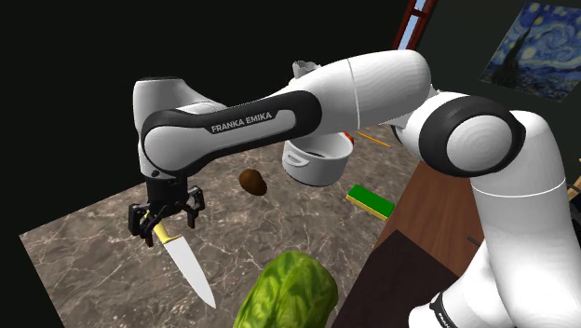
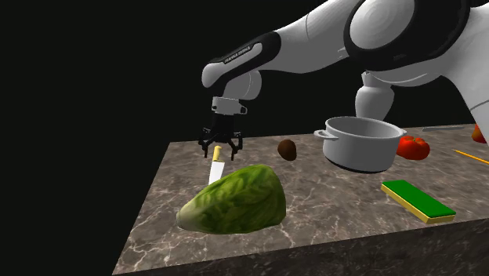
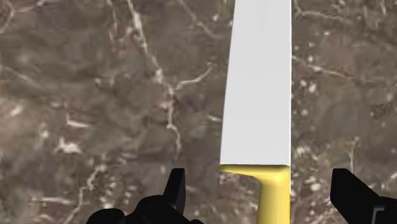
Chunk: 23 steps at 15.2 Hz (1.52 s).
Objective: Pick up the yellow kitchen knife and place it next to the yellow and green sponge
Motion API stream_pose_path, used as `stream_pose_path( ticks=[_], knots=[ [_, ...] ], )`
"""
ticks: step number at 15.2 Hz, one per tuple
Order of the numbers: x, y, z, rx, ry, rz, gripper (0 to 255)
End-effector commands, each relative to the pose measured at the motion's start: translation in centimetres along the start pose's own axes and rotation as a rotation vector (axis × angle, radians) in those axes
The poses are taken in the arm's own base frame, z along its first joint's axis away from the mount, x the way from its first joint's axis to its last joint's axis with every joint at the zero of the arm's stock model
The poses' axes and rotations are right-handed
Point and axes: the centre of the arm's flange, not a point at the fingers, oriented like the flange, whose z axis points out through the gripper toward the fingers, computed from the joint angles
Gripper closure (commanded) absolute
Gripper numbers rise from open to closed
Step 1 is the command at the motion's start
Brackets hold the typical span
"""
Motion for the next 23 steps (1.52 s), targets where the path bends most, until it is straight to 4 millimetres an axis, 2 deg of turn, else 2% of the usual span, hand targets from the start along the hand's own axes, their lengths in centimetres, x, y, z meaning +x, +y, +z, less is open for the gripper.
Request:
stream_pose_path(
  ticks=[1,5,6,15,22,23],
  knots=[
    [0.0,0.0,0.1,0.0,0.0,0.0,0],
    [0.0,0.0,0.1,0.0,0.0,0.0,0],
    [0.0,0.0,0.1,0.0,0.0,0.0,255],
    [0.0,0.0,0.1,0.0,0.0,0.0,255],
    [-0.6,-0.6,-3.5,0.0,0.0,0.0,255],
    [-0.6,-0.5,-3.0,0.0,0.001,0.0,255]
  ],
)
